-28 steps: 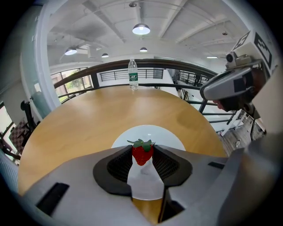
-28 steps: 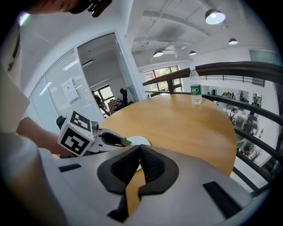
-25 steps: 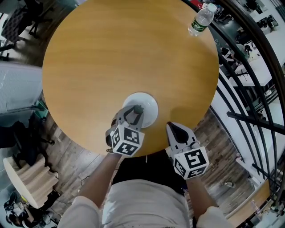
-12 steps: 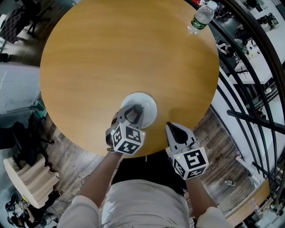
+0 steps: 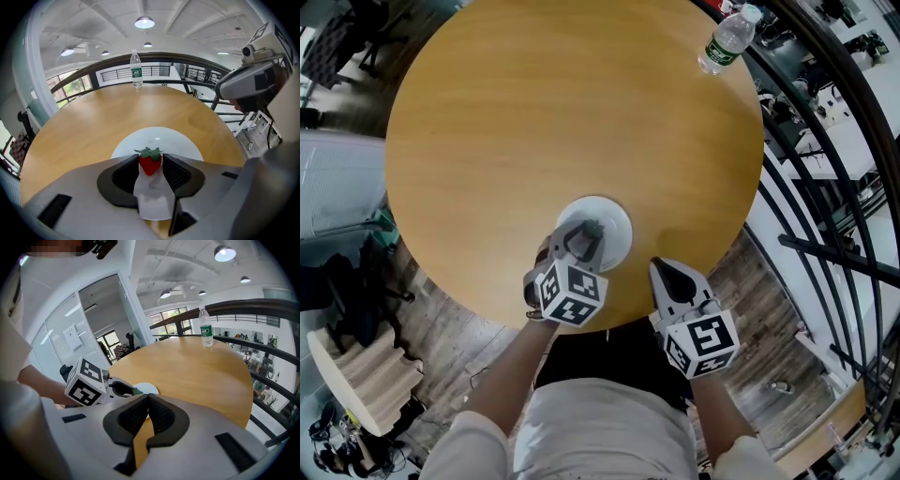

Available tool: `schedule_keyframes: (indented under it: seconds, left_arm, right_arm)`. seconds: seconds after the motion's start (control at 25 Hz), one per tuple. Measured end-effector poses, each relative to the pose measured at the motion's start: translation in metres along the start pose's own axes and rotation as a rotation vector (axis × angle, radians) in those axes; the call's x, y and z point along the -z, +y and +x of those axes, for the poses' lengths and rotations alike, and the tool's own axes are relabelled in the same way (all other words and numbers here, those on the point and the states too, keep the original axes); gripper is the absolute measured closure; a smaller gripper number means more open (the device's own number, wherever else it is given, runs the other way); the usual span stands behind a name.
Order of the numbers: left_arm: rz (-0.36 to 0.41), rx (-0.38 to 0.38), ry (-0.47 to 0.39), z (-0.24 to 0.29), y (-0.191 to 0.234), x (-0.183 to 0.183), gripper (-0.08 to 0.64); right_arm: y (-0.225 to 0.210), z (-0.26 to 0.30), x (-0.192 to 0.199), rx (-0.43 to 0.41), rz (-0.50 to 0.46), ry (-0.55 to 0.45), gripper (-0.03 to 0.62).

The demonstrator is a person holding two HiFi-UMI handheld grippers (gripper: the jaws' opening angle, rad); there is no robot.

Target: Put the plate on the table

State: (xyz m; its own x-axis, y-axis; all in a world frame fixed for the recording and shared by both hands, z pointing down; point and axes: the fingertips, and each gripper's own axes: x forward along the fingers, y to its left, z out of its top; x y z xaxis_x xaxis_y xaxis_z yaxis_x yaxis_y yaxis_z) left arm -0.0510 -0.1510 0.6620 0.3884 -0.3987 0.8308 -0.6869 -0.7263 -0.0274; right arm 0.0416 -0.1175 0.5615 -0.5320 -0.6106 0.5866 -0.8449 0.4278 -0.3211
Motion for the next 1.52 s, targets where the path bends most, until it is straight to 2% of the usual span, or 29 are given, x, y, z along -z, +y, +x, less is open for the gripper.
schedule_keyframes:
  seconds: [0.16, 0.44, 0.52, 0.64, 0.72, 0.92, 1.08, 1.24, 1.36, 1.52]
  left_arm:
    - [-0.014, 0.012, -0.003, 0.001, 0.0, -0.001, 0.359]
    - [-0.028, -0.012, -0.037, -0.018, 0.002, -0.008, 0.354]
    - [-0.058, -0.017, -0.065, -0.031, 0.005, -0.011, 0.354]
    - [-0.152, -0.003, -0.136, -0.06, 0.006, -0.018, 0.356]
    - [-0.206, 0.003, -0.192, -0.086, 0.007, -0.025, 0.379]
    - [-0.31, -0.016, -0.332, -0.156, 0.012, -0.035, 0.513]
    - [-0.336, -0.038, -0.411, -0.204, 0.005, -0.043, 0.535]
    - [-0.384, -0.027, -0.457, -0.233, -0.011, -0.048, 0.535]
    - [-0.38, -0.045, -0.477, -0.244, -0.018, -0.046, 0.535]
    - [-0.383, -0.056, -0.488, -0.263, -0.035, -0.037, 0.535]
  right_arm:
    - [-0.001, 0.001, 0.0, 0.0, -0.004, -0.001, 0.572]
    - [0.002, 0.0, -0.004, -0.009, -0.021, -0.001, 0.572]
    - [0.007, -0.002, -0.009, -0.013, -0.031, -0.01, 0.572]
    - [0.014, -0.008, -0.021, -0.021, -0.053, -0.027, 0.572]
    - [0.019, -0.016, -0.03, -0.025, -0.07, -0.037, 0.572]
    - [0.032, -0.037, -0.054, -0.031, -0.111, -0.074, 0.572]
    - [0.047, -0.058, -0.071, -0.044, -0.152, -0.103, 0.572]
    - [0.063, -0.085, -0.083, -0.064, -0.191, -0.133, 0.572]
    - [0.073, -0.098, -0.092, -0.07, -0.214, -0.163, 0.572]
    - [0.082, -0.115, -0.09, -0.09, -0.227, -0.154, 0.572]
